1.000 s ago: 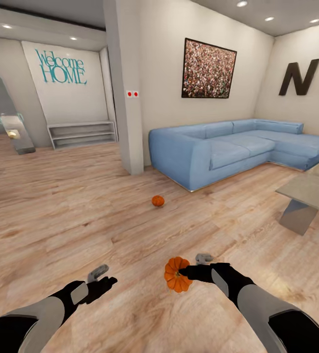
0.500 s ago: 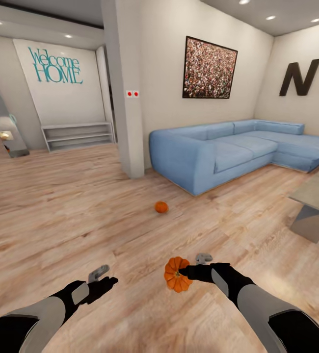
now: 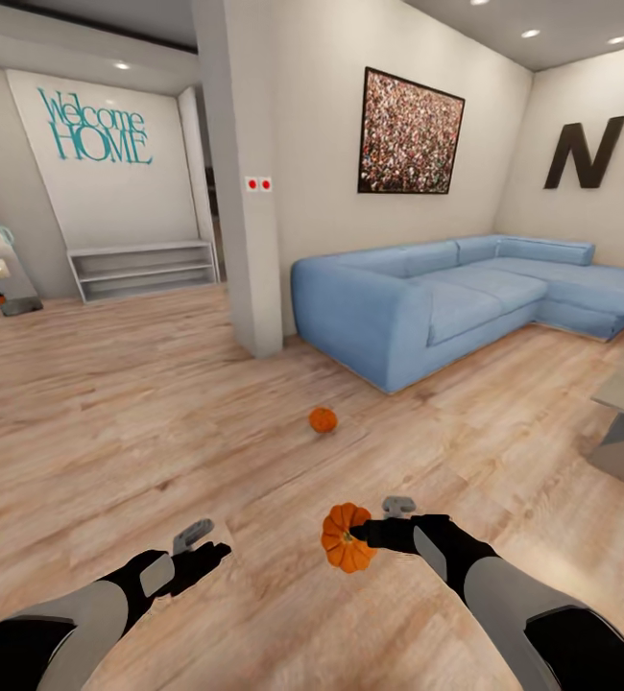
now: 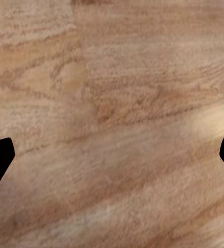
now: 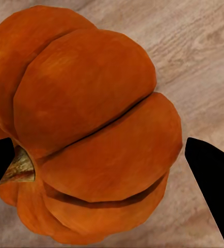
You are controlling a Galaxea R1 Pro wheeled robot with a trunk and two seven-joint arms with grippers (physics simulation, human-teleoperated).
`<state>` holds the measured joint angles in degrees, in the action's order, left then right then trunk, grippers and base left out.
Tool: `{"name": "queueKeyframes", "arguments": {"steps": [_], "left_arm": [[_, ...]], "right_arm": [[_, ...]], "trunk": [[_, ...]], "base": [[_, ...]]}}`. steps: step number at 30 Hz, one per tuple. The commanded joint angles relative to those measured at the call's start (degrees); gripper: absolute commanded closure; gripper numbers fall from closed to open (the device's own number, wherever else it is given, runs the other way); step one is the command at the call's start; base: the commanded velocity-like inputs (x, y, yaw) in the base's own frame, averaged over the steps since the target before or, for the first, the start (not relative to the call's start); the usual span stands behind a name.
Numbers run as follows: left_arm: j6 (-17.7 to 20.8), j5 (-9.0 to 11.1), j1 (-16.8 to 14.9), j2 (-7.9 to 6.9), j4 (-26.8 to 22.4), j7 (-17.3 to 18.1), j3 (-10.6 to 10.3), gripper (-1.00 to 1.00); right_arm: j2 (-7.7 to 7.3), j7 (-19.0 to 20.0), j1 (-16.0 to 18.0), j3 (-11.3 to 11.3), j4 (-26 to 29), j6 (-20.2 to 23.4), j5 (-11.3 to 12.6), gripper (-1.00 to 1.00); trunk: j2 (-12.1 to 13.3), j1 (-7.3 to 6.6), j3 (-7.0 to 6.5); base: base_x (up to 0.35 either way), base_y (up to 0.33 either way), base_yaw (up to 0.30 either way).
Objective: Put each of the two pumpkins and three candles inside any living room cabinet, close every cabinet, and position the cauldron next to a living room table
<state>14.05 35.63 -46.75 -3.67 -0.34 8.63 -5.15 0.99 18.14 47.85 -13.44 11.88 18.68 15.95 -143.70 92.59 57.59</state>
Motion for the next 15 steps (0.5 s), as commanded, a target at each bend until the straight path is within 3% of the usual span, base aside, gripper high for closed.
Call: {"name": "queueKeyframes", "arguments": {"steps": [1, 7, 15], "left_arm": [[0.3, 0.6, 0.0, -0.02, 0.0, 0.2, -0.5, -1.0], [0.2, 0.6, 0.0, 0.02, 0.0, 0.2, -0.5, -1.0], [-1.5, 0.5, 0.0, 1.32, 0.2, 0.2, -0.5, -1.0]], "right_arm": [[-0.02, -0.1, 0.0, -0.2, 0.1, 0.3, 0.8, 1.0], [-0.02, 0.1, 0.0, -0.2, 0.0, 0.3, 0.9, 1.0], [-0.02, 0.0, 0.0, -0.1, 0.0, 0.3, 0.9, 1.0]], "trunk": [[0.0, 0.02, 0.05], [0.0, 0.02, 0.02], [0.0, 0.02, -0.13]], "base": [[0.3, 0.211, 0.0], [0.3, 0.211, -0.024], [0.3, 0.211, -0.087]]}}
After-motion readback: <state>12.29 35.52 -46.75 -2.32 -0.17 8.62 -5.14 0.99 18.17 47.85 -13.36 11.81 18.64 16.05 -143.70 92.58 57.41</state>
